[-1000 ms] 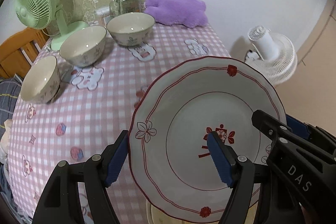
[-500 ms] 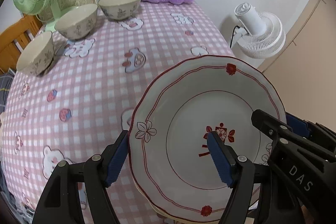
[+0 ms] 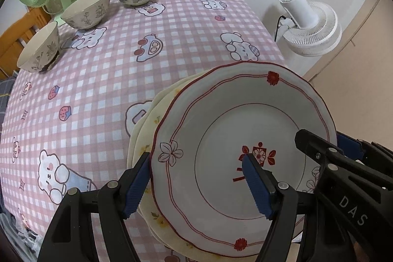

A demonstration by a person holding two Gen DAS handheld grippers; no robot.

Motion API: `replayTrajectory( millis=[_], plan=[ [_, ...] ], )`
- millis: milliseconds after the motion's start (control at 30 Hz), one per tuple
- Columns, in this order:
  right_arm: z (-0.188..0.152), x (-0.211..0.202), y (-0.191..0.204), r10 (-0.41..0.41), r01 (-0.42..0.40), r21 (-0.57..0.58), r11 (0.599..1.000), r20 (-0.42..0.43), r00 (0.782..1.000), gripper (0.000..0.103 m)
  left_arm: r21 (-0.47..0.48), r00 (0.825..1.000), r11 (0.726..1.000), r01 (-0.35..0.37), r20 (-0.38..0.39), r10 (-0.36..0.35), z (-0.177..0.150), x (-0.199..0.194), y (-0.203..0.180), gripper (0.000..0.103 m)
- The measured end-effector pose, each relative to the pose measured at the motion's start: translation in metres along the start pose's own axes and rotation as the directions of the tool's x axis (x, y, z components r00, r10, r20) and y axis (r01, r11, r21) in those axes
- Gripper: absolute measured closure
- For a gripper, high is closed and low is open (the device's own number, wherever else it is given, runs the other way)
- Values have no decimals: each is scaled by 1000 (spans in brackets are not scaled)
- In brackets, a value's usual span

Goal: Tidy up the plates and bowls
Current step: 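Lift the red-rimmed plate and carry it over the cream plate stack, then lower the red-rimmed plate onto the cream plates and open both grippers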

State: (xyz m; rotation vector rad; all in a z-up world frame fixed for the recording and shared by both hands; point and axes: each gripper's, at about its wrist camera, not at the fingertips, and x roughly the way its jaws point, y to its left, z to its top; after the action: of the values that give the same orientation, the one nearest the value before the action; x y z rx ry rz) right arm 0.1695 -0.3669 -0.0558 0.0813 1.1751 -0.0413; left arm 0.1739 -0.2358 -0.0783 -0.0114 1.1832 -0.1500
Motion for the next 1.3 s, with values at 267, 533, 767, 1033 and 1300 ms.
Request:
replayTrajectory(
  millis=[267,533,767,1033,1300],
  plan=[
    [3,9,-12,16,-17,-9,1000,-18,1000,56,7,999,999,-43,-3,43,3,7,-15,29],
    [7,22,-15,44,-45,-25,999,-44,998,57,21,993,993,-119,7,118,5,12,-21,28],
    [6,24,-17,70,-71,-36,997,-42,997,56,27,989,988,-149,16,148,5,14,-22,28],
    [-1,14,-36,98,-98,18,995,-25,995,72,33,987,986,-161,14,160,5,14,-23,28],
    [0,10,-29,90,-90,-47,995,-7,996,83,21,985,985,-171,10,171,4,15,-20,23]
  ],
)
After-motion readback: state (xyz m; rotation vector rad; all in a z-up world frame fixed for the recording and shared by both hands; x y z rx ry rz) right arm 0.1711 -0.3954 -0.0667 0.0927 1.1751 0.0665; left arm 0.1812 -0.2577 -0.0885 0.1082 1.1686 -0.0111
